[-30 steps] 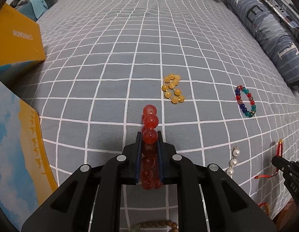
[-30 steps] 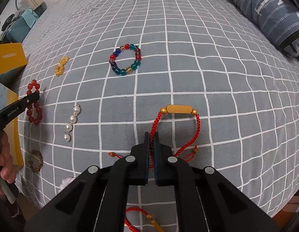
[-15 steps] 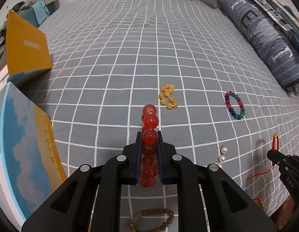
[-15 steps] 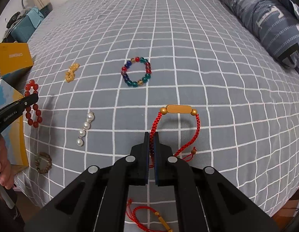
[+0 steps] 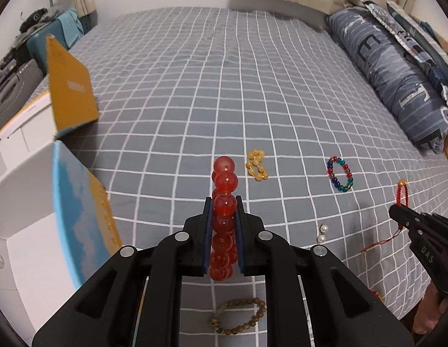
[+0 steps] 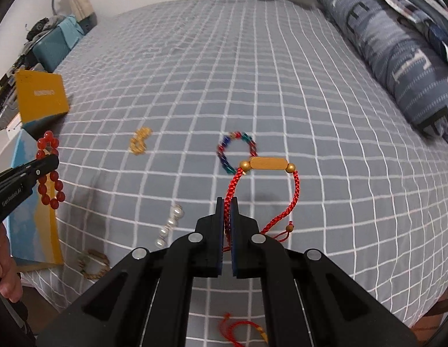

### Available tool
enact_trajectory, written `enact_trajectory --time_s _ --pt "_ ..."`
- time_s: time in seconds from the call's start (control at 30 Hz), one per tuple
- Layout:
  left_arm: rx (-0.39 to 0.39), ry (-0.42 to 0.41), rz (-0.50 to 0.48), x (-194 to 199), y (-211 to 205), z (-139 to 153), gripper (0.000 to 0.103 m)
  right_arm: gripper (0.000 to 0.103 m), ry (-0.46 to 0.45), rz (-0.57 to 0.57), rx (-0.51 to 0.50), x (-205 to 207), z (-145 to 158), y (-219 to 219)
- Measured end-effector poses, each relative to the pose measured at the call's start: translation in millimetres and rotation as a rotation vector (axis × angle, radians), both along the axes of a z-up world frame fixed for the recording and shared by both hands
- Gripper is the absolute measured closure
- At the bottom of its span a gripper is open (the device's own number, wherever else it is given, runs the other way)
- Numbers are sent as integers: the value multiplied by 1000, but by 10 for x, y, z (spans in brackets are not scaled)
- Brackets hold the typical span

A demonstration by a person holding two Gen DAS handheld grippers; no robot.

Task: Organize jewelry
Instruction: 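Carry both held bracelets over to the open white box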

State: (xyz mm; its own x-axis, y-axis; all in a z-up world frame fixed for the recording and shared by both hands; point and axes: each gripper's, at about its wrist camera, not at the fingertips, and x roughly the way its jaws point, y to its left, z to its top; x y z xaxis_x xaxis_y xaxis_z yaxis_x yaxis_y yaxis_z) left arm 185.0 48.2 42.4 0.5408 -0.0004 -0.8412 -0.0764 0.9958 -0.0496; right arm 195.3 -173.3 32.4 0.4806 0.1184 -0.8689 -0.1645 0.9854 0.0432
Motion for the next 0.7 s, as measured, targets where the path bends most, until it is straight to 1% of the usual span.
enact_trajectory --time_s 0.1,0.47,0.7 --pt "0 -21 9 -76 88 131 90 100 -31 21 3 13 117 139" --pt "6 -71 58 -345 445 499 90 100 -99 118 9 10 482 811" --pt "11 -100 101 -577 712 703 90 100 -128 193 26 -65 626 1285"
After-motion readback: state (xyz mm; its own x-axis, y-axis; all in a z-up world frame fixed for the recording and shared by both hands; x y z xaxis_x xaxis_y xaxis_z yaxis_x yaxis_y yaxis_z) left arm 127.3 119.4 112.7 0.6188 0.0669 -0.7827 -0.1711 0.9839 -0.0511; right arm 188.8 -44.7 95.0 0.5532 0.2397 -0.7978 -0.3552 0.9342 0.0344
